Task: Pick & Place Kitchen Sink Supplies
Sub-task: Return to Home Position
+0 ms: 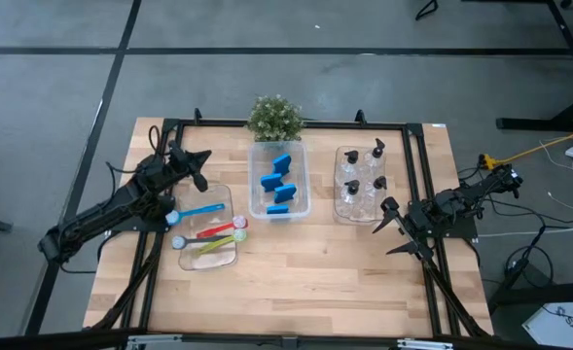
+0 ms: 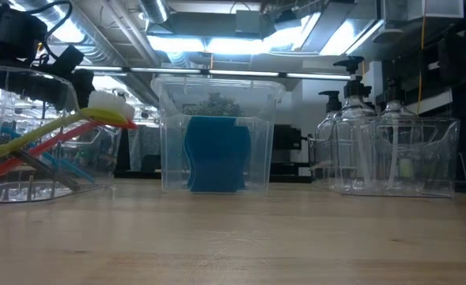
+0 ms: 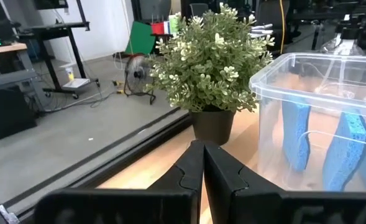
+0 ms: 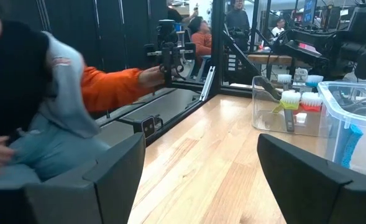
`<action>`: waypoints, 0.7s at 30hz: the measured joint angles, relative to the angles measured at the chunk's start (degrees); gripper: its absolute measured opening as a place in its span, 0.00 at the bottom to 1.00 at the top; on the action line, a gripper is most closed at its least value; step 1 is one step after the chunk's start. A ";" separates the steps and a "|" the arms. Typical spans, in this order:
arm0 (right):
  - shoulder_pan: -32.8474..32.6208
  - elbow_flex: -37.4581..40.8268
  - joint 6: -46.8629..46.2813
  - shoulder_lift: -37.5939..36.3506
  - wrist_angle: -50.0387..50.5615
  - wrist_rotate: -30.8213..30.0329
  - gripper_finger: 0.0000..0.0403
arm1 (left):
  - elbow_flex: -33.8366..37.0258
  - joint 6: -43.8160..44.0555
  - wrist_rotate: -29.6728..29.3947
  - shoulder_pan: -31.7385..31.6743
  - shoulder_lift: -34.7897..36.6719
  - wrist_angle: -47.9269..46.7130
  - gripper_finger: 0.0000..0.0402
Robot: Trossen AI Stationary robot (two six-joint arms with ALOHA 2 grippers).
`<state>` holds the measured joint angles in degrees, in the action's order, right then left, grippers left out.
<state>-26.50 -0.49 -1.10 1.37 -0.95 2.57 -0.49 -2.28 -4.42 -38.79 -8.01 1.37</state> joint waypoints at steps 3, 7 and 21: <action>0.02 -0.02 -0.05 0.00 0.00 0.00 0.77 | 0.00 0.00 -0.01 0.00 0.00 0.02 0.02; 0.02 -0.02 -0.09 0.00 0.00 0.00 0.77 | 0.00 0.00 -0.01 0.00 0.00 0.03 0.01; 0.00 0.00 -0.01 0.00 0.00 0.02 0.77 | 0.02 0.00 -0.03 0.00 0.00 0.07 0.01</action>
<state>-26.50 -0.49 -1.11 1.37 -0.95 2.59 -0.47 -2.28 -4.45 -38.79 -8.01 1.43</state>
